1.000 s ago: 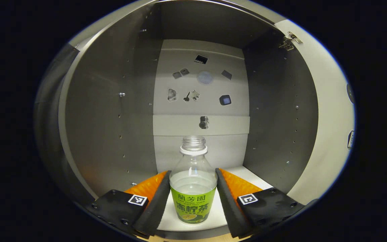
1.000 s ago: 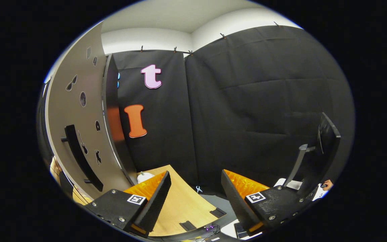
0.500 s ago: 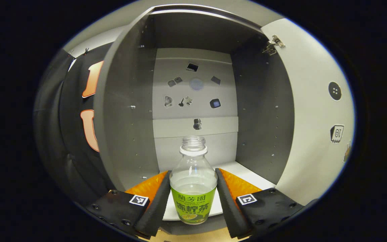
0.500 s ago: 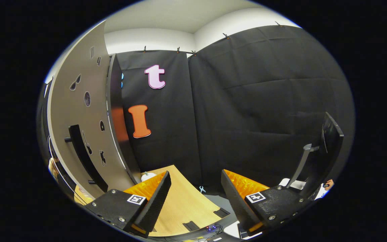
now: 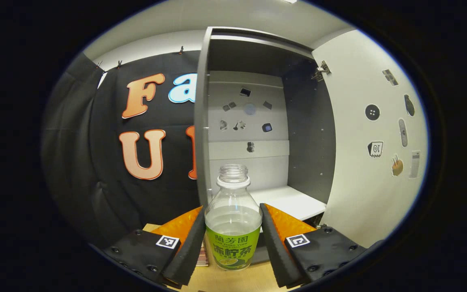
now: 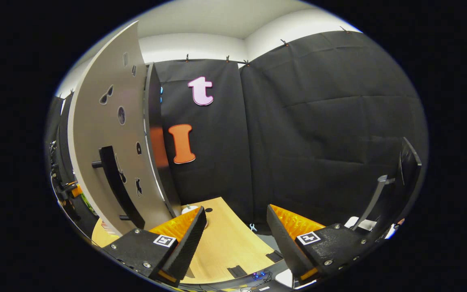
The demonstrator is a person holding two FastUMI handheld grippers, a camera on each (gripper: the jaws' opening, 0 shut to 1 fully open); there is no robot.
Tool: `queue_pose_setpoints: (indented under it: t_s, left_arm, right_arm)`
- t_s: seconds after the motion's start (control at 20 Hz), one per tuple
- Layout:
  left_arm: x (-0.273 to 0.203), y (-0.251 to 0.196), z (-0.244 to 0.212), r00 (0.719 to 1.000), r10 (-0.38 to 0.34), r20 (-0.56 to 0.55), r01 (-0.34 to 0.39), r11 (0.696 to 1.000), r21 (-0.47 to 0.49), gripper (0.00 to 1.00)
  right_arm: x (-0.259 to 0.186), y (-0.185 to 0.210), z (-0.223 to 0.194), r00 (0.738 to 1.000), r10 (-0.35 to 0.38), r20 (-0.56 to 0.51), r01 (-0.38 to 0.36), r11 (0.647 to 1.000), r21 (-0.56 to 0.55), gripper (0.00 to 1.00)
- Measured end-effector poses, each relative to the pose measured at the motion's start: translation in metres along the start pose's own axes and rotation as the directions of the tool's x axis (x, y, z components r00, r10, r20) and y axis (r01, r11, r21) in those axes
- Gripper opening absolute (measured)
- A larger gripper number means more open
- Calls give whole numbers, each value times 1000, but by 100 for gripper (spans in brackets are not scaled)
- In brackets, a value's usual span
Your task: Open the cabinet door with the right hand, grasp the bottle in the cabinet with the left hand and place it on the coaster, then close the cabinet door with the right hand.
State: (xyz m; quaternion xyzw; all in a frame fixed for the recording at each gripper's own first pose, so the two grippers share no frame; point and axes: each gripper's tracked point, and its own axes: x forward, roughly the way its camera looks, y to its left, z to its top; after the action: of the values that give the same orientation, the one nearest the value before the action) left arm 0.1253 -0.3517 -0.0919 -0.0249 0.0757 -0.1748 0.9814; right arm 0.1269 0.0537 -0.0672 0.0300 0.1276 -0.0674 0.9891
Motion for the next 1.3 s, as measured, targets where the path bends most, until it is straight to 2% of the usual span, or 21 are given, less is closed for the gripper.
queue_pose_setpoints:
  t_s: [0.05,0.1,0.25,0.35,0.4,0.45,0.6,0.65,0.7,0.85,0.9,1.05,1.2,1.25,1.3]
  left_arm:
    - [-10,6,-9,1000,7,-11,-7,1000,-3,81]
    - [-18,13,-20,999,13,-29,-13,1000,-8,81]
    - [-44,29,-57,997,27,-68,-29,999,-28,79]
    - [-60,30,-78,997,10,-80,-14,999,-52,81]
    - [-68,32,-88,997,-1,-81,-4,998,-65,80]
    - [-74,34,-97,997,-10,-79,3,997,-78,80]
    - [-93,46,-123,998,-14,-61,6,992,-126,81]
    - [-96,50,-133,998,-6,-61,-2,991,-132,81]
    - [-100,55,-143,998,13,-65,-21,992,-125,81]
    - [-103,63,-176,996,42,-81,-50,994,-99,81]
    - [-104,63,-185,996,36,-78,-44,993,-110,80]
    - [-106,64,-223,993,52,-106,-64,991,-121,81]
    - [-105,64,-262,985,73,-158,-86,993,-79,81]
    - [-105,63,-272,983,78,-168,-90,994,-65,81]
    - [-104,65,-279,981,84,-173,-95,994,-58,81]
  right_arm:
    - [-1,0,0,1000,7,-1,-7,1000,-6,98]
    - [-2,1,0,1000,14,0,-14,1000,-11,93]
    - [-6,4,-1,999,35,-4,-35,999,-13,93]
    - [-9,4,-4,999,42,-18,-43,999,-21,93]
    - [-12,4,-4,999,45,-21,-46,999,-29,93]
    - [-14,3,-4,999,47,-19,-48,998,-38,98]
    - [-15,1,-3,999,49,-15,-49,998,-48,98]
    - [-15,2,-2,999,49,-15,-50,998,-49,93]
    - [-16,2,-2,999,49,-15,-49,998,-50,98]
    - [-16,2,-3,998,51,-24,-52,997,-49,98]
    - [-17,3,-3,998,54,-28,-55,997,-49,93]
    - [-17,3,-4,998,52,-40,-54,997,-57,93]
    - [-16,-1,-4,998,40,-45,-43,996,-72,93]
    - [-15,-1,-4,998,37,-46,-41,996,-73,98]
    - [-14,-1,-4,998,36,-49,-39,997,-73,98]
